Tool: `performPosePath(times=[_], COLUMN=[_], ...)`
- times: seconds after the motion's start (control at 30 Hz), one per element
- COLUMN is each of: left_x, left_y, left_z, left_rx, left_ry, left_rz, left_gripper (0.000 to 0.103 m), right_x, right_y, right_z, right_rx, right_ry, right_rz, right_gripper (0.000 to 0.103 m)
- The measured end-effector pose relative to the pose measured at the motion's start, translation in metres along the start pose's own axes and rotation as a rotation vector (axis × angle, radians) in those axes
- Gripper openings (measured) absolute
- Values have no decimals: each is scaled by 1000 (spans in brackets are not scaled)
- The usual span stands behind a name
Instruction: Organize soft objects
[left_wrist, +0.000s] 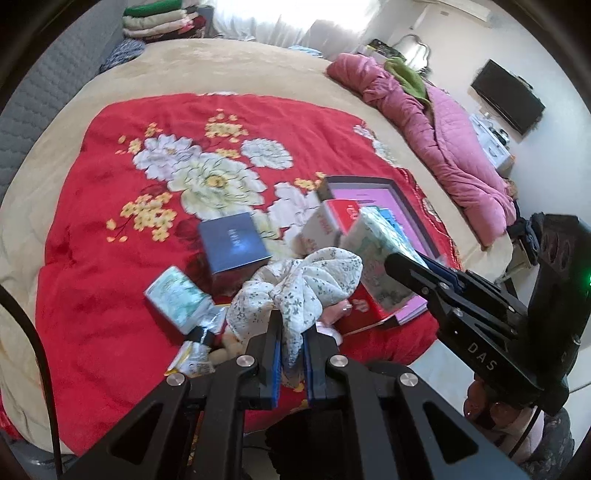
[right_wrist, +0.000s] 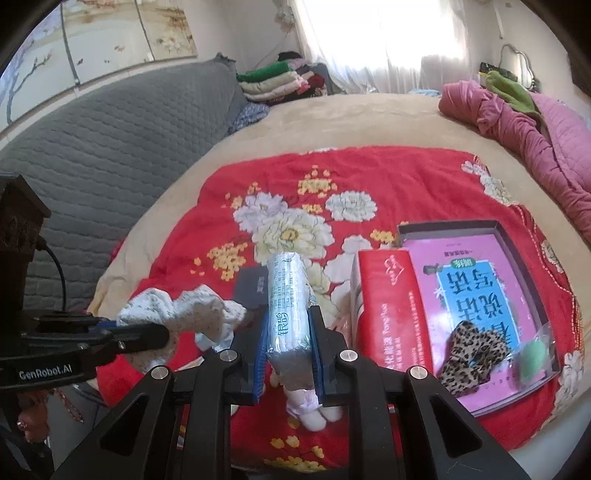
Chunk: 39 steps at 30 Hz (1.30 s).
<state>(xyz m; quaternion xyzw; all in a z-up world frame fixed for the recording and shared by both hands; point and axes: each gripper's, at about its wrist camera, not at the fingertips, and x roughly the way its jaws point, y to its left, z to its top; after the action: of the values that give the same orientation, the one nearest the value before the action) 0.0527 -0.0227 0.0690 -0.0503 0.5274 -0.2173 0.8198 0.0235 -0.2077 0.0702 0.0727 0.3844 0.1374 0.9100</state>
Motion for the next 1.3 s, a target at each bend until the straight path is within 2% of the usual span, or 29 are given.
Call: performPosePath(times=[0.73, 1.3], left_x=[-2, 29], left_y=[-96, -170], left_z=[24, 55], left_rx=[182, 297], left_ry=[-20, -5], left_rz=[-25, -65], left_gripper=[10, 10], right_x=[-74, -123], right_y=[-68, -139], right_z=[10, 2], right_rx=[120, 228], right_ry=[-144, -216], right_rz=[-99, -222], right_gripper=[20, 20])
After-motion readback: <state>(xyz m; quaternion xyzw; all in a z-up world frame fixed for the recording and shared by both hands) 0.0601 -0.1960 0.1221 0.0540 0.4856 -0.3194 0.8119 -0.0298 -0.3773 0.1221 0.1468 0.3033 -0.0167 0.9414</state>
